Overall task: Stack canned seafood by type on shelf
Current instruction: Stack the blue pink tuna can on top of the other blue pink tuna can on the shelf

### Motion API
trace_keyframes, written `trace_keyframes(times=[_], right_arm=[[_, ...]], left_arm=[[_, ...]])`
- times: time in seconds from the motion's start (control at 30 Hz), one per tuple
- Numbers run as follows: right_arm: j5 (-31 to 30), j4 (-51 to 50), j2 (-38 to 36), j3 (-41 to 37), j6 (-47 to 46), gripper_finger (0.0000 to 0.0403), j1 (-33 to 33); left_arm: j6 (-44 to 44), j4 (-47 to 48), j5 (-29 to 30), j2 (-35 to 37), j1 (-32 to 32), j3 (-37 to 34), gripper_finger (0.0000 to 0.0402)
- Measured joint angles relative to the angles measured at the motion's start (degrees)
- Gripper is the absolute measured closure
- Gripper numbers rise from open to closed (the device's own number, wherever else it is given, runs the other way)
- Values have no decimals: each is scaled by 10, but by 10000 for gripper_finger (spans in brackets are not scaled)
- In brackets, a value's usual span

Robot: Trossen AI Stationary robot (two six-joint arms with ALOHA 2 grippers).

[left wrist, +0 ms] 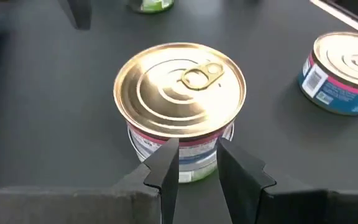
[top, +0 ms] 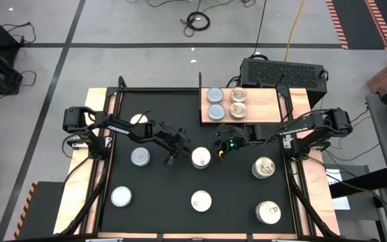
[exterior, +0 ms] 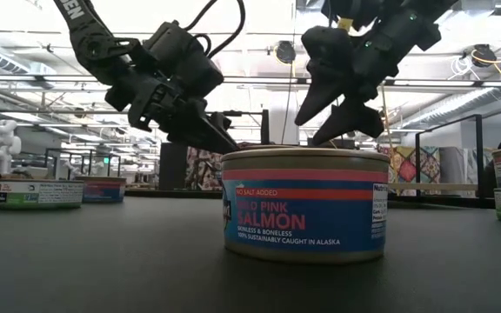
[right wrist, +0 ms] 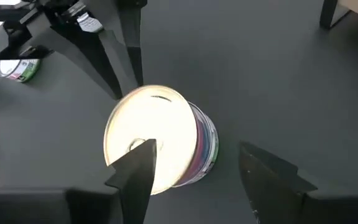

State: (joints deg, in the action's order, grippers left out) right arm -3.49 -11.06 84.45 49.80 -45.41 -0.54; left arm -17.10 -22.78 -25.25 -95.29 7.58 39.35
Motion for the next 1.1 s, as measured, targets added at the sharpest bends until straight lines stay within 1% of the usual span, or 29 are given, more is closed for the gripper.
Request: trace_keyframes(times=[0.1,0.2,0.4,0.57,0.77,0.87,0.97,1.1], right_arm=[[-21,0,12,0,-6,176,-12],[-23,-1,24,0,-6,175,-21],[-32,12,26,0,-5,174,-23],[-73,23,33,0,-6,174,-30],[-77,27,34,0,-15,174,-38],[-89,28,34,0,-19,174,-43],[-101,31,34,-5,-22,174,-51],[-128,30,34,-15,-36,174,-59]], left_arm=[[0,0,2,0,-2,0,292],[2,4,2,0,-2,0,292],[2,13,3,0,-2,0,292],[3,18,4,0,-3,0,292],[2,29,4,0,-14,0,293],[2,29,4,0,-17,0,293],[2,29,4,0,-20,0,303],[2,29,4,0,-21,0,328]])
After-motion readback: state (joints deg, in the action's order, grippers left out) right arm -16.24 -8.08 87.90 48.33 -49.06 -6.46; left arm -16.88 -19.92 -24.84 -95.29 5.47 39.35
